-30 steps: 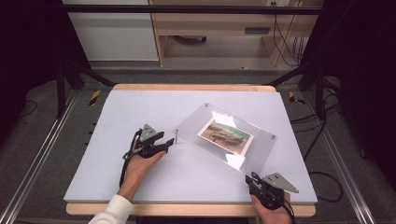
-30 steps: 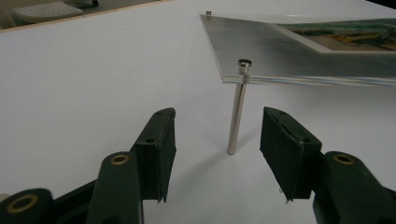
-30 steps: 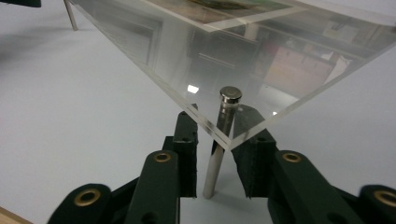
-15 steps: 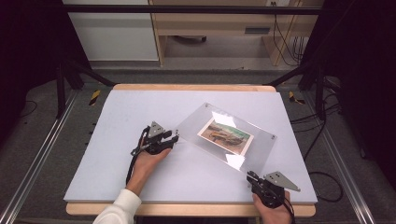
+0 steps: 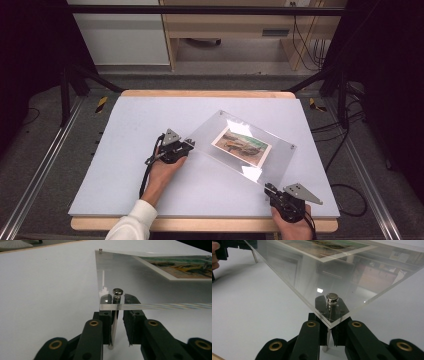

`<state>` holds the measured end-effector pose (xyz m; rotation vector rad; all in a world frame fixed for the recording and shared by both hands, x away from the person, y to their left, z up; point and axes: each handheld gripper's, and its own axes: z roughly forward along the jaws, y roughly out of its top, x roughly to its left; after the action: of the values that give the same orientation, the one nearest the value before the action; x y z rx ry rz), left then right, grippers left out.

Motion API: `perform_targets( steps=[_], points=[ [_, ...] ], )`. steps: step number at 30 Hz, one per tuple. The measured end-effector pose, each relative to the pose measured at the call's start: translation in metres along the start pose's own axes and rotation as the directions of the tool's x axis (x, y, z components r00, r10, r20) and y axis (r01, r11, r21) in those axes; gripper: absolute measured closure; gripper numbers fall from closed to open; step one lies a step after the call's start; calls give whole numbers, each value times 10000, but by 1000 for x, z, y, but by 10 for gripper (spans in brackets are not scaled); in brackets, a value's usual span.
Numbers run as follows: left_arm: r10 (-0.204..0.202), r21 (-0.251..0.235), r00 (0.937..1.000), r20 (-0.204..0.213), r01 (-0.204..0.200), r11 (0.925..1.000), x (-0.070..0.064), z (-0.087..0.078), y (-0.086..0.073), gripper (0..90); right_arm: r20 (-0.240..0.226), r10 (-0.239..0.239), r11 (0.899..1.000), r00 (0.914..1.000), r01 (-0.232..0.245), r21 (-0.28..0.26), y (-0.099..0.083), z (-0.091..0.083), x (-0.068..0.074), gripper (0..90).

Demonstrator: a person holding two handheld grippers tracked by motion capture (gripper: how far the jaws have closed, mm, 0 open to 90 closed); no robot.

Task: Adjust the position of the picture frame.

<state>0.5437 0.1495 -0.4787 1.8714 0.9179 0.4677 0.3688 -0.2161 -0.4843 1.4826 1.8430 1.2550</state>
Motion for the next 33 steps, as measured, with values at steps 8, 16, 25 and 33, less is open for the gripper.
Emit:
perform_targets(
  steps=[8, 16, 25, 33],
  points=[
    [-372, -183, 9993, 27, 373, 9991, 3, -3, 4, 836, 47, -155, 9997, 9999, 156, -177, 2, -1, 0, 840],
    [-718, -122, 9974, 27, 719, 9973, 2, -4, 11, 834, 54, -318, 9986, 9995, 320, -425, 4, -1, 2, 791],
    [-379, 85, 9993, 64, 379, 9992, -1, -9, 24, 842, -38, 27, 9969, 10000, -30, -784, 14, -5, -4, 831],
    [-30, -166, 10000, 4, 30, 9999, -9, -17, 29, 849, -290, 262, 9955, 9992, -287, -908, 22, -10, -11, 837]
  ],
)
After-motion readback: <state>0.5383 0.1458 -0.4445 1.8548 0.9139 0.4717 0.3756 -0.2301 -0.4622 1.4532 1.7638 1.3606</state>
